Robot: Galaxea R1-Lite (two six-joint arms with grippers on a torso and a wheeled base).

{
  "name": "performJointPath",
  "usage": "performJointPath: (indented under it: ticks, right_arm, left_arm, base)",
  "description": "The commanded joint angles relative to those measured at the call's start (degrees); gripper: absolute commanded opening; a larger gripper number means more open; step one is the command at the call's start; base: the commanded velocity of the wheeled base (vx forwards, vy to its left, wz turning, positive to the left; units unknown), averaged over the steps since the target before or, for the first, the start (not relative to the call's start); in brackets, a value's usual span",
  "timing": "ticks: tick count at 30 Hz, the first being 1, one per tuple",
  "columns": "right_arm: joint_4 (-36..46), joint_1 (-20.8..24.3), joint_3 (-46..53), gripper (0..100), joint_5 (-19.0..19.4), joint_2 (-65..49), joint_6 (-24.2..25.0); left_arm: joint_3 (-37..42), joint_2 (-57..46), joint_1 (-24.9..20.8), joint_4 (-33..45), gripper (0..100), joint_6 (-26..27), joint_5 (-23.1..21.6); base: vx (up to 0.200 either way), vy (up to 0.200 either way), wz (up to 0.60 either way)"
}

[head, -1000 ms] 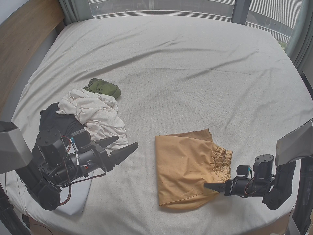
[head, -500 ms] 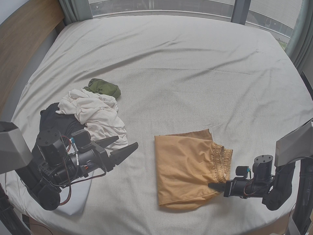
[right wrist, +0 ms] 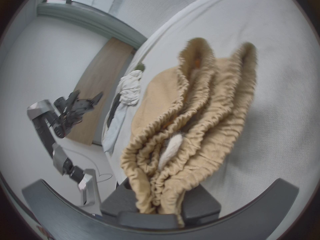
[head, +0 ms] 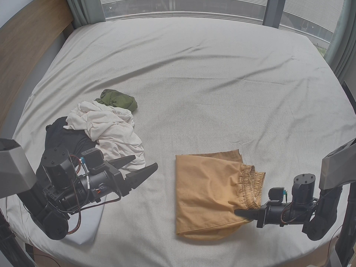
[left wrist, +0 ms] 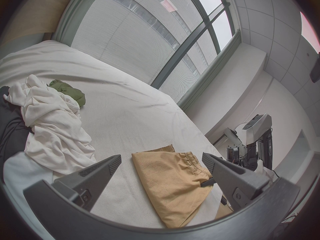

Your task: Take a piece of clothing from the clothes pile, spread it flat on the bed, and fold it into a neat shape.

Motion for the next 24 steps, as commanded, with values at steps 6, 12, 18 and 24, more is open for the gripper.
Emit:
performJointPath:
  ticks: [6,12,18,24]
  right_arm:
    - [-0.1,-0.4,-3.2,0,3.0,-2.1,-0.3]
    - [-0.1,0.1,-4.2,0,3.0,-4.0,0.0]
    - [-0.1,0.4,-5.0,0,3.0,-10.3,0.2]
    - [-0.1,1.4,-6.2,0,2.6,-14.5,3.4]
  left_arm:
    - [-0.3,0.4,-0.6,0.0,100,-0.3,-0.1]
    - [-0.3,0.2,-0.6,0.0,100,-0.4,-0.1]
    - [-0.2,0.2,-0.6,0.0,100,-0.2,-0.1]
    - [-0.2,0.3,-0.6,0.0,100,-0.1,-0.1]
  base:
    - [0.0,0.0,0.0]
    - [0.0,0.0,0.0]
    - [0.0,0.0,0.0]
    - [0.0,0.0,0.0]
